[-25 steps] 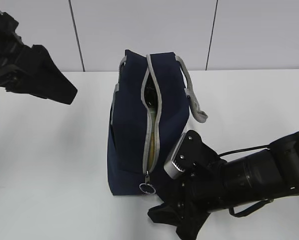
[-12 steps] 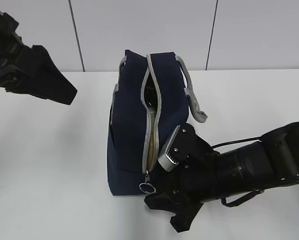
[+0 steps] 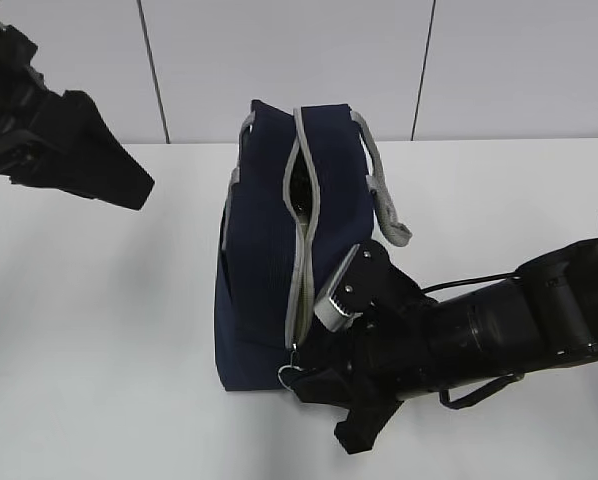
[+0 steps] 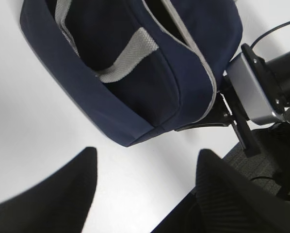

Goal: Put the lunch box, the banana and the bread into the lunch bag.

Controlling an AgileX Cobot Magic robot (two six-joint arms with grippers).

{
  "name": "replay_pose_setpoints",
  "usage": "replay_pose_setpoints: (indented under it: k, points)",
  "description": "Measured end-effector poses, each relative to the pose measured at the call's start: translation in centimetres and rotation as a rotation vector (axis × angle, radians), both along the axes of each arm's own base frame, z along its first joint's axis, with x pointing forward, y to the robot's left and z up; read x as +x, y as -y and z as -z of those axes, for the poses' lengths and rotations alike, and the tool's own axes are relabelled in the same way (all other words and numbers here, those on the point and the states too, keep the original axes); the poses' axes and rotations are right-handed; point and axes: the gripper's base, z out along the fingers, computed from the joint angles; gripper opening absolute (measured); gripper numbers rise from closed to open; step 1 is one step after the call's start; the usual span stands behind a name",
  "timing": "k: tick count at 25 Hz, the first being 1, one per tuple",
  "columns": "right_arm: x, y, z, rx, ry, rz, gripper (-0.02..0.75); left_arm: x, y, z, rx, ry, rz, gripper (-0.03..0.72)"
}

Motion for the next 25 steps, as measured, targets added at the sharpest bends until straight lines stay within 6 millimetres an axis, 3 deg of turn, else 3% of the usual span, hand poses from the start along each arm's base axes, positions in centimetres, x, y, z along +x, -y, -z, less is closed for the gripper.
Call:
replay_pose_setpoints:
  k: [6, 25]
  points:
    - [-0.3, 0.3, -0.8, -0.017, -0.055, 0.041, -0.016, 0.0, 0.0, 0.0, 0.000, -0.001, 0.001, 0.443]
    - [-2.2, 1.4, -7.0, -0.019, -0.016, 0.045, -0.016, -0.1, 0.0, 0.0, 0.003, -0.006, 0.003, 0.442]
